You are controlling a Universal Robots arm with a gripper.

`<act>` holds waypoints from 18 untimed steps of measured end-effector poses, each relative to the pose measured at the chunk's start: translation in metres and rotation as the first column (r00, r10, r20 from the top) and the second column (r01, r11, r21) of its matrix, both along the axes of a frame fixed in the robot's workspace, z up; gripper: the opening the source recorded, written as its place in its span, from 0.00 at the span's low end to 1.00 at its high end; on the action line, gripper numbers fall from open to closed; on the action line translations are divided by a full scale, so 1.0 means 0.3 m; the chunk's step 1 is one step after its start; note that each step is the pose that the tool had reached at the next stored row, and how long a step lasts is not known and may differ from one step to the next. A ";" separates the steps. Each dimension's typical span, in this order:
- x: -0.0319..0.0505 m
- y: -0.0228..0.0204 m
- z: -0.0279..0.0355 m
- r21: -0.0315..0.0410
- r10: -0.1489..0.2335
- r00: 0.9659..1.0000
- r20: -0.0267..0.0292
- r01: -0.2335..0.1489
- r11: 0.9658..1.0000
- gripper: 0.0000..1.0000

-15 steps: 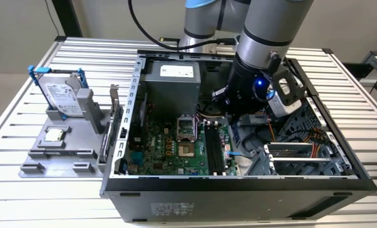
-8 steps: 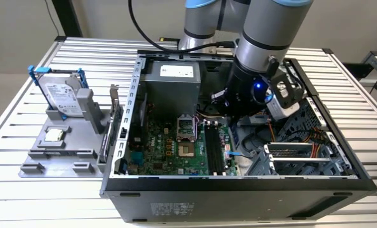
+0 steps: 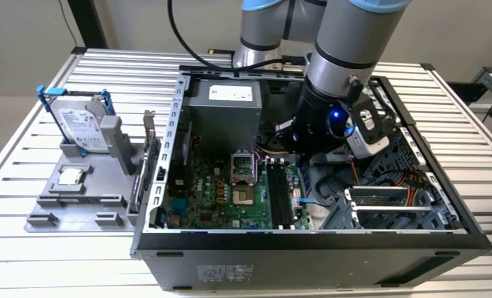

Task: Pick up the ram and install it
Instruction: 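Insert the ram into the slot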

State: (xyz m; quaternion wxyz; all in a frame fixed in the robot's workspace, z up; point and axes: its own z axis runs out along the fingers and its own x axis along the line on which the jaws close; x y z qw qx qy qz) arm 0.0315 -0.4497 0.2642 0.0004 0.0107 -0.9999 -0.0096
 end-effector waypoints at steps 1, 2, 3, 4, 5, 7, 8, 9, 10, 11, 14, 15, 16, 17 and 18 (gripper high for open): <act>0.000 -0.001 -0.001 0.000 -0.003 1.000 0.000 0.003 1.000 0.00; 0.000 -0.002 -0.003 0.000 -0.005 1.000 0.000 0.005 1.000 0.00; -0.001 -0.003 -0.004 0.000 -0.007 1.000 0.000 0.007 1.000 0.00; -0.001 -0.004 -0.006 0.000 -0.008 1.000 0.000 0.008 1.000 0.00; -0.001 -0.006 -0.010 0.000 -0.011 1.000 0.000 0.011 1.000 0.00; -0.001 -0.007 -0.019 0.000 -0.018 1.000 0.000 0.018 1.000 0.00; -0.001 -0.006 -0.025 0.000 -0.021 1.000 0.000 0.021 1.000 0.00; -0.001 -0.007 -0.031 0.000 -0.025 1.000 0.000 0.025 1.000 0.00; -0.001 -0.007 -0.034 0.000 -0.028 1.000 0.000 0.028 1.000 0.00; -0.002 -0.009 -0.036 0.000 -0.030 1.000 0.000 0.030 1.000 0.00; -0.004 -0.014 -0.040 0.000 -0.033 0.999 0.000 0.033 0.999 0.00; -0.005 -0.017 -0.040 0.000 -0.033 0.999 0.000 0.033 0.999 0.00; -0.006 -0.020 -0.041 0.000 -0.033 0.999 0.000 0.033 0.999 0.00; -0.008 -0.025 -0.041 0.000 -0.033 0.999 0.000 0.033 0.999 0.00; -0.012 -0.031 -0.041 0.000 -0.033 0.999 0.000 0.033 0.999 0.00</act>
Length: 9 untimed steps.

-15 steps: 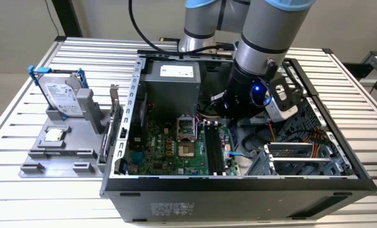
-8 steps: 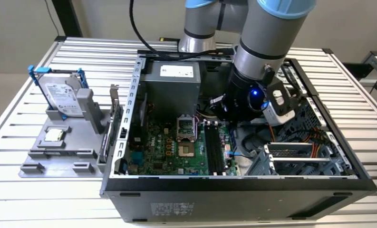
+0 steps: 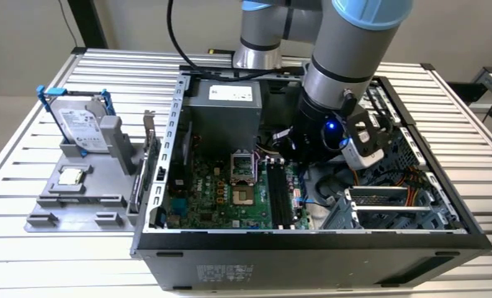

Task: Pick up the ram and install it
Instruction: 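Insert the ram into the slot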

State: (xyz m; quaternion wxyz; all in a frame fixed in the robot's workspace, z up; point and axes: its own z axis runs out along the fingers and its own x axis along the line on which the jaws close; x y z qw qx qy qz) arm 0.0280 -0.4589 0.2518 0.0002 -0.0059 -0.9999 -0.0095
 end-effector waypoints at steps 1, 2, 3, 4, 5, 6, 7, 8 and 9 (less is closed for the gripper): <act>-0.005 -0.004 0.000 0.000 0.000 1.000 0.000 0.000 1.000 0.00; -0.010 -0.008 -0.001 0.000 0.000 1.000 0.000 0.000 1.000 0.00; -0.015 -0.012 -0.001 0.000 0.000 1.000 0.000 0.000 1.000 0.00; -0.019 -0.016 -0.001 0.000 0.000 1.000 0.000 0.000 1.000 0.00; -0.023 -0.020 -0.001 0.000 0.000 1.000 0.000 0.000 1.000 0.00; -0.025 -0.024 -0.002 0.000 0.000 1.000 0.000 0.000 1.000 0.00; -0.026 -0.026 -0.002 0.000 0.000 1.000 0.000 0.000 1.000 0.00; -0.026 -0.027 -0.002 0.000 0.000 1.000 0.000 0.000 1.000 0.00; -0.027 -0.029 -0.002 0.000 0.000 1.000 0.000 0.000 1.000 0.00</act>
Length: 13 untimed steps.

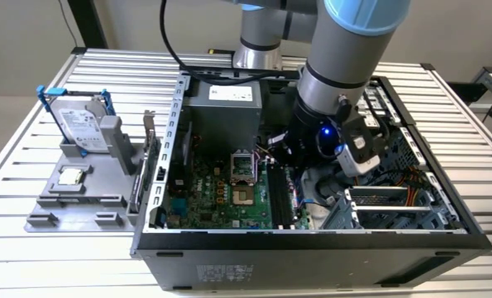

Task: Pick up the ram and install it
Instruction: 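Insert the ram into the slot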

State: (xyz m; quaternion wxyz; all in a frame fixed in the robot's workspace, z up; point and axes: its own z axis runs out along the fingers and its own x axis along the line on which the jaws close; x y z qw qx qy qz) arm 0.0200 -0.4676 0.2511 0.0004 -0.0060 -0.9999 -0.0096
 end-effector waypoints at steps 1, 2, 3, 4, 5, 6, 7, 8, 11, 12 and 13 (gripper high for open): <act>0.000 -0.002 0.000 0.000 0.000 1.000 0.000 0.000 1.000 0.00; 0.000 -0.004 -0.001 0.000 0.000 1.000 0.000 0.000 1.000 0.00; 0.000 -0.006 -0.002 0.000 0.000 1.000 -0.001 0.000 1.000 0.00; 0.000 -0.008 -0.002 0.000 0.000 1.000 -0.001 0.000 1.000 0.00; -0.001 -0.011 -0.003 0.000 0.000 1.000 -0.001 0.000 1.000 0.00; -0.001 -0.013 -0.003 0.000 -0.001 1.000 -0.001 0.001 1.000 0.00; -0.001 -0.013 -0.004 0.000 -0.001 1.000 -0.002 0.001 1.000 0.00; -0.001 -0.014 -0.004 0.000 -0.001 1.000 -0.003 0.001 1.000 0.00; -0.001 -0.014 -0.008 -0.001 -0.001 1.000 -0.004 0.001 1.000 0.00; -0.001 -0.014 -0.010 -0.002 -0.001 1.000 -0.004 0.001 1.000 0.00; -0.001 -0.014 -0.012 -0.002 -0.001 1.000 -0.004 0.001 1.000 0.00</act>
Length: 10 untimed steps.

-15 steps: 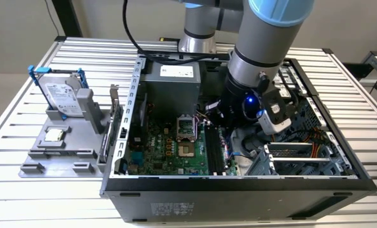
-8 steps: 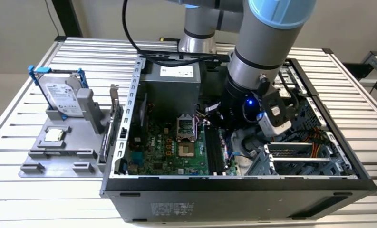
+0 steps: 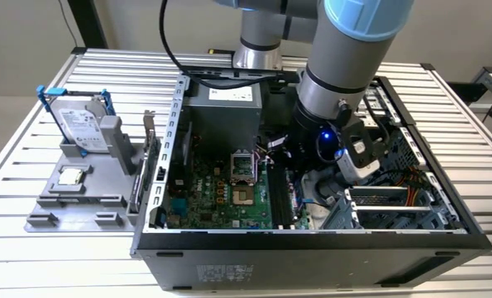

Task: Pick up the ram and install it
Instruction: 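Insert the ram into the slot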

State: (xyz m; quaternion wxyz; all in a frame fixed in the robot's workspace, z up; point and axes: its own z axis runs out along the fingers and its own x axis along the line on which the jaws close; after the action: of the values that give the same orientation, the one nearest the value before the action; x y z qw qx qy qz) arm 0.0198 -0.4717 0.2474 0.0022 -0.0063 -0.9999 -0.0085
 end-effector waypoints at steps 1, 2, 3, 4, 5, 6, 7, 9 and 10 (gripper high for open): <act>0.000 0.000 -0.002 -0.001 0.000 1.000 0.000 0.000 1.000 0.00; 0.000 0.000 -0.005 -0.002 0.000 1.000 0.000 0.000 1.000 0.00; 0.000 0.000 -0.006 -0.002 0.000 1.000 0.000 0.000 1.000 0.00; 0.000 0.000 -0.008 -0.003 0.000 1.000 0.000 0.000 1.000 0.00; 0.000 0.000 -0.012 -0.003 0.000 1.000 0.000 0.000 1.000 0.00; -0.001 0.000 -0.015 -0.004 0.000 1.000 0.000 0.000 1.000 0.00; -0.001 0.000 -0.019 -0.005 0.000 1.000 0.000 0.000 1.000 0.00; -0.001 0.000 -0.025 -0.006 0.000 1.000 0.000 0.000 1.000 0.00; -0.001 0.000 -0.029 -0.006 0.000 1.000 0.000 0.000 1.000 0.00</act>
State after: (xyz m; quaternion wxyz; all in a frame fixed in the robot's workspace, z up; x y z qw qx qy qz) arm 0.0196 -0.4716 0.2388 0.0022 -0.0063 -1.0000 -0.0055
